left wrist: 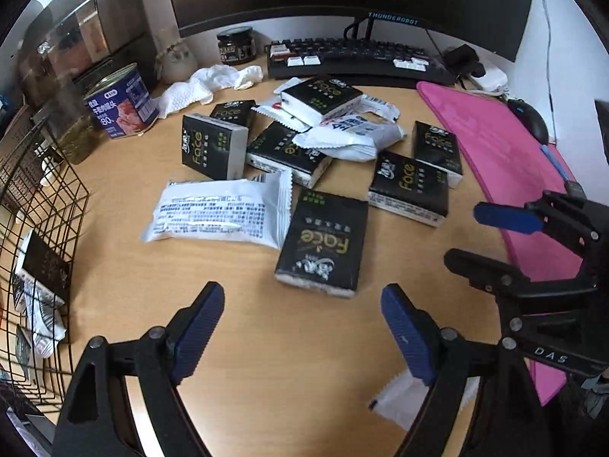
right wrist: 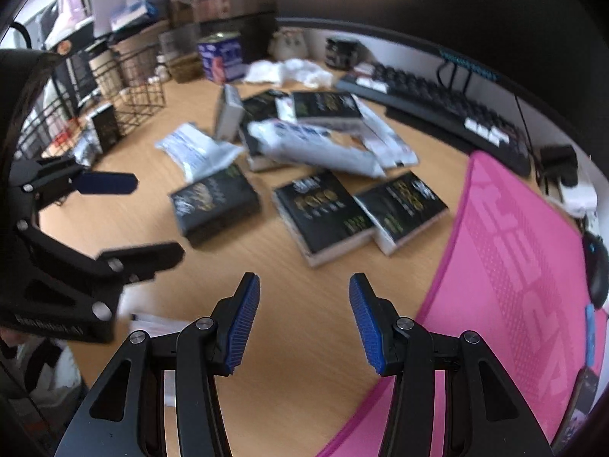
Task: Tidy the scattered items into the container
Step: 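Return both tools to the desk over the tissue packs, then grasp a black Face tissue pack with the left tool while the right tool grasps another, then carry both tissue packs to the wire basket and open both tools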
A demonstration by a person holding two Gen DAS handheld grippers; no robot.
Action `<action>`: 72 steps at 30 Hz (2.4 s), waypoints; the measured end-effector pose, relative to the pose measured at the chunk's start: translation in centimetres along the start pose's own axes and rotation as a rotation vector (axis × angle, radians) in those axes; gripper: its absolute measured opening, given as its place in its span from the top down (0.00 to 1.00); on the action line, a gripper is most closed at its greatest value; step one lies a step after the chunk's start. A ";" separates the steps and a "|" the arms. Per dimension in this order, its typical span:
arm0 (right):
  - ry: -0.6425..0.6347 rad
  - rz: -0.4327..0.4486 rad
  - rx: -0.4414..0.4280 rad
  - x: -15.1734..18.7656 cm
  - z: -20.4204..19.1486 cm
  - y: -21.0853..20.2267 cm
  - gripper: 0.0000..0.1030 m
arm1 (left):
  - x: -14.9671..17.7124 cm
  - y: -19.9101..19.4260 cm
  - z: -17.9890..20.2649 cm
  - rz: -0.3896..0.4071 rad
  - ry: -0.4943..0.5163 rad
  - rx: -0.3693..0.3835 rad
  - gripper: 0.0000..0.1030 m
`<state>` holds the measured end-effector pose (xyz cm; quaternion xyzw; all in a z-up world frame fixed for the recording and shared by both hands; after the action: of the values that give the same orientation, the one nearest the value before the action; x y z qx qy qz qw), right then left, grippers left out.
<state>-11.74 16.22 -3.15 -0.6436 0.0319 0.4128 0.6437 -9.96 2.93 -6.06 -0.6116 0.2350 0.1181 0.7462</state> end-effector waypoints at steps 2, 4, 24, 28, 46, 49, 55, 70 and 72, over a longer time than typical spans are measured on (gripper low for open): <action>0.012 -0.011 -0.001 0.2 0.4 0.7 0.53 | -0.2 0.5 -0.2 -0.008 -0.002 0.000 0.17; 0.016 -0.020 -0.005 0.4 0.7 1.1 0.53 | -0.3 0.9 -0.5 -0.018 -0.007 0.008 0.17; -0.023 0.004 -0.018 -4.0 0.7 5.1 0.35 | -1.6 2.2 -2.6 -0.032 -0.056 0.022 0.42; -0.043 0.008 -0.030 -4.3 -0.2 5.0 0.48 | -1.3 2.0 -2.8 -0.031 -0.056 0.023 0.44; -0.041 0.013 -0.023 -2.0 -1.6 3.2 0.38 | -0.5 1.9 -2.7 -0.018 -0.048 0.022 0.29; -0.036 0.011 -0.014 -2.6 -1.7 3.6 0.38 | -1.1 2.2 -3.0 -0.014 -0.052 0.020 0.30; -0.033 0.018 -0.013 -3.1 -1.9 3.8 0.55 | -1.5 2.1 -3.0 -0.010 -0.047 0.022 0.47; -0.046 0.061 -0.005 -3.2 -2.9 0.9 0.55 | -0.6 -0.9 -2.3 0.023 -0.043 0.033 0.49; -0.057 0.078 -0.016 -3.5 -3.7 0.1 0.55 | -0.7 -1.9 -2.4 0.044 -0.044 0.028 0.49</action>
<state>-12.32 11.35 -1.79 -0.6350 0.0351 0.4559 0.6226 -10.22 0.23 -4.46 -0.5929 0.2334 0.1445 0.7570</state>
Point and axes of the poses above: each gripper's, at about its wrist camera, not at the fingertips, and y roughly the way its jaws point, z to its right, x to its underside, the point moved 3 cm from there along y, roughly the way its jaws point, and after that the axes turned 11 degrees about x, right-handed, at the moved point
